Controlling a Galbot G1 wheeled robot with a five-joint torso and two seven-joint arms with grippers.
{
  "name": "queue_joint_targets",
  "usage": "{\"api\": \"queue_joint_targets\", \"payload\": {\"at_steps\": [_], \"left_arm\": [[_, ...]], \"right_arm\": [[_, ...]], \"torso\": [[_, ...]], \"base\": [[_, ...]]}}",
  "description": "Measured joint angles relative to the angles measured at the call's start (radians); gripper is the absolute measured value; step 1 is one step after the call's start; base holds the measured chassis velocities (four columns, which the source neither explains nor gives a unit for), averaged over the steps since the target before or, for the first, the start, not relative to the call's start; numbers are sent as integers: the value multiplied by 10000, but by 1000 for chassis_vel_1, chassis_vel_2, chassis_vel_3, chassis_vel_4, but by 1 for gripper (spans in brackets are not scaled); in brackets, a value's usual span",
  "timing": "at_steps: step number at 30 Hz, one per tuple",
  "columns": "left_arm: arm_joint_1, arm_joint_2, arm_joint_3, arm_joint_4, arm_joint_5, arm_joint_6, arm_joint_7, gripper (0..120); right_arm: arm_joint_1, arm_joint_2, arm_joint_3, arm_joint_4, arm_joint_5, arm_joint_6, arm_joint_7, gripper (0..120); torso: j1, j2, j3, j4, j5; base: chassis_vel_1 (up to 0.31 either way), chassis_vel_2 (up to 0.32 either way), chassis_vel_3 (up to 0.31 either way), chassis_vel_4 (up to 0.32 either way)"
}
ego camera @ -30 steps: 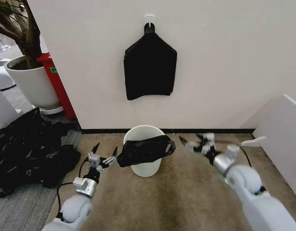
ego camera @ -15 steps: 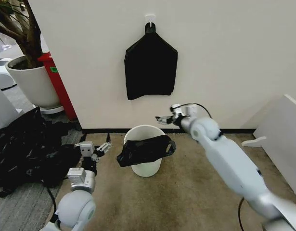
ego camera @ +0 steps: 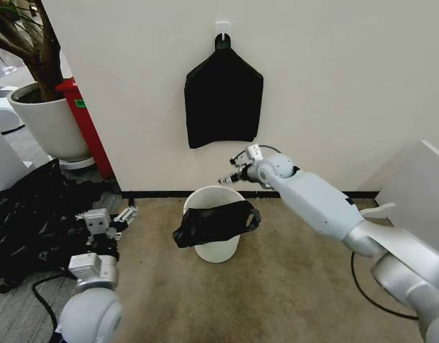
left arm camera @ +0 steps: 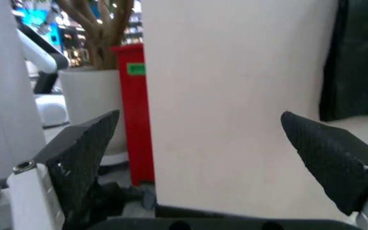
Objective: Place the garbage bag over the trash bin.
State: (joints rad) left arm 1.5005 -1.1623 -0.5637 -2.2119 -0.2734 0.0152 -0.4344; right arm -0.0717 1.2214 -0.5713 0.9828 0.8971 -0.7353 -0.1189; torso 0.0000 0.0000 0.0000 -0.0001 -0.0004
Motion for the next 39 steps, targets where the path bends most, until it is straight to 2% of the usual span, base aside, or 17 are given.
{"api": "queue_joint_targets", "payload": {"at_steps": [5, 11, 15, 16, 18, 22, 24, 25, 30, 32, 35, 36, 37, 39], "left_arm": [[-212, 88, -201, -10, -97, -17, 15, 100], [-485, 35, 74, 95, -91, -41, 37, 100], [-721, 104, 417, 177, -71, -60, 59, 100], [-817, 183, 468, 214, -65, -75, 69, 100], [-847, 207, 478, 225, -62, -81, 74, 100], [-1127, 355, 557, 328, -72, -147, 126, 100], [-1157, 375, 581, 368, -145, -206, 154, 100], [-1157, 375, 581, 368, -145, -206, 154, 100], [-1165, 464, 573, 460, -158, -304, 291, 100], [-1164, 464, 572, 474, -152, -313, 301, 100], [-1144, 449, 572, 747, -35, -441, 432, 100], [-1135, 437, 572, 793, -27, -453, 445, 100], [-1122, 419, 572, 853, -18, -485, 464, 100], [-1110, 386, 573, 929, 1, -531, 483, 100]], "right_arm": [[88, 265, -333, -888, -22, 1, -228, 100], [71, 303, -459, -1016, 710, 4, 108, 98], [1, 383, -337, -1062, 1242, 4, 761, 86], [-26, 385, -292, -1069, 1291, 6, 828, 79], [-39, 382, -281, -1069, 1311, 7, 841, 77], [-251, 338, -112, -1041, 1373, 15, 979, 57], [-348, 320, -2, -1006, 1422, 20, 1105, 50], [-348, 320, -2, -1006, 1422, 20, 1105, 50], [-506, 350, 332, -948, 1614, 31, 1677, 28], [-508, 351, 338, -945, 1618, 31, 1687, 26], [-545, 260, 480, -624, 1824, 36, 1915, 10], [-558, 214, 499, -521, 1882, 37, 1964, 10], [-588, 151, 528, -360, 1950, 40, 2115, 4], [-684, 82, 629, -91, 2071, 50, 2543, 4]], "torso": [[0, -1, 1, 1, 1], [0, 0, 0, 0, 1], [0, 0, 0, 2, 4], [0, 0, 0, 1, 3], [0, 0, 0, 1, 3], [0, 0, 0, 1, 4], [0, 0, 0, 1, 4], [0, 0, 0, 1, 4], [0, 0, 0, 1, 5], [0, 0, 0, 1, 5], [0, -1, 0, 3, 4], [0, 0, 0, 3, 3], [0, 0, 0, 3, 4], [0, 0, -1, 1, 3]], "base": [[0, 0, 0, 0], [0, 0, 0, 0], [0, 0, 0, 0], [0, 0, 0, 0], [0, 0, 0, 0], [0, 0, 0, 0], [0, 0, 0, 0], [0, 0, 0, 0], [0, 0, 0, 0], [0, 0, 0, 0], [0, 0, 0, 0], [0, 0, 0, 0], [0, 0, 0, 0], [0, 0, 0, 0]]}}
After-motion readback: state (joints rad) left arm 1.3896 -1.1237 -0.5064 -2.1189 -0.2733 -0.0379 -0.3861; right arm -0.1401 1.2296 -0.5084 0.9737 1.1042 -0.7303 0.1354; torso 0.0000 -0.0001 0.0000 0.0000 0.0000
